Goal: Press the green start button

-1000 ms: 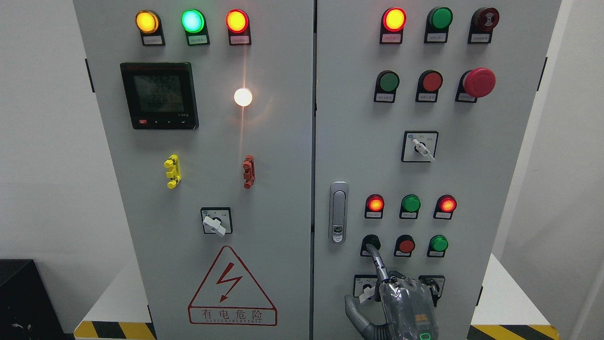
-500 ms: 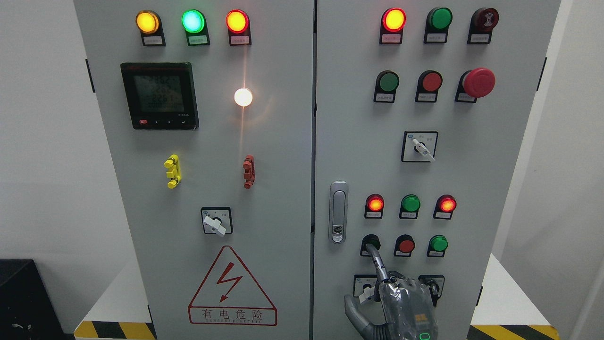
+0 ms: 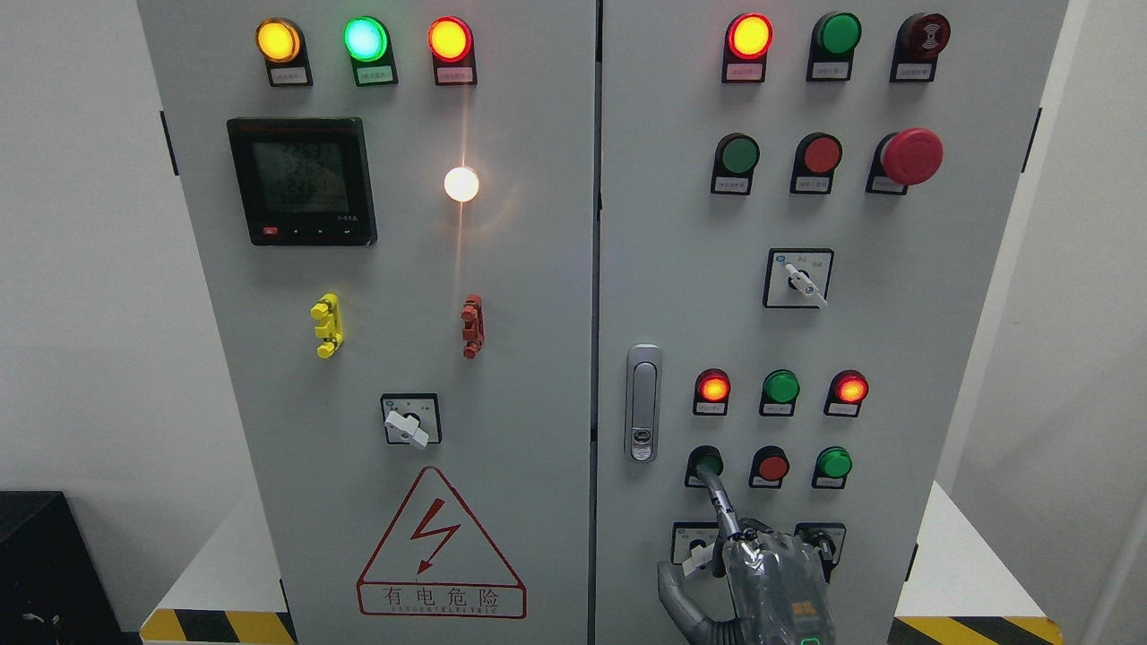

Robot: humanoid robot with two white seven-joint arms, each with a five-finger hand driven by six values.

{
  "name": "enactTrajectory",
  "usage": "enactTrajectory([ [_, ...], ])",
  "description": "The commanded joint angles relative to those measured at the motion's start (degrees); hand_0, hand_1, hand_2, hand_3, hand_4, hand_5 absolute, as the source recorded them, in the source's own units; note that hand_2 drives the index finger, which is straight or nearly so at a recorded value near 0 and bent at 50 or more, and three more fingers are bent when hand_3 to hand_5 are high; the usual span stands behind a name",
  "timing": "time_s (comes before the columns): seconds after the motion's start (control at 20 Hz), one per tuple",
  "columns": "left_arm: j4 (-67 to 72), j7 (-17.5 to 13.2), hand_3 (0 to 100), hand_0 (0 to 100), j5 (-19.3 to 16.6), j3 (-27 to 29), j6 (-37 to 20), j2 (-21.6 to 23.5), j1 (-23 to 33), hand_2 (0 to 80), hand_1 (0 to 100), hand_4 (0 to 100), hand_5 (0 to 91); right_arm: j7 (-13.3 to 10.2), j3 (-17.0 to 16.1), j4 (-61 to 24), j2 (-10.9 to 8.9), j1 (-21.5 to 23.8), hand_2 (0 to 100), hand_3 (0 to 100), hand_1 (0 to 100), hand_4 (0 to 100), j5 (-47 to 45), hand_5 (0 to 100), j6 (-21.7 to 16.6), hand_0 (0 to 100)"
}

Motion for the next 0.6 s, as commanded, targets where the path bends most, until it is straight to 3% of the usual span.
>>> enactTrajectory([
  [0.0,-1.6,0.0,0,12,0.0,0.0,0.0,0.0,-1.3,0.0,56,0,0.0,-0.6,0.2,-4.6,0.17,1.9,0,85,41,80,-1.7,92,-1.1,50],
  [0.55,-1.6,0.0,0,12,0.0,0.0,0.0,0.0,-1.3,0.0,56,0,0.0,-0.6,0.1,-9.2,0.09,7.3,0,78,39,74,-13.7,82,-6.4,57],
])
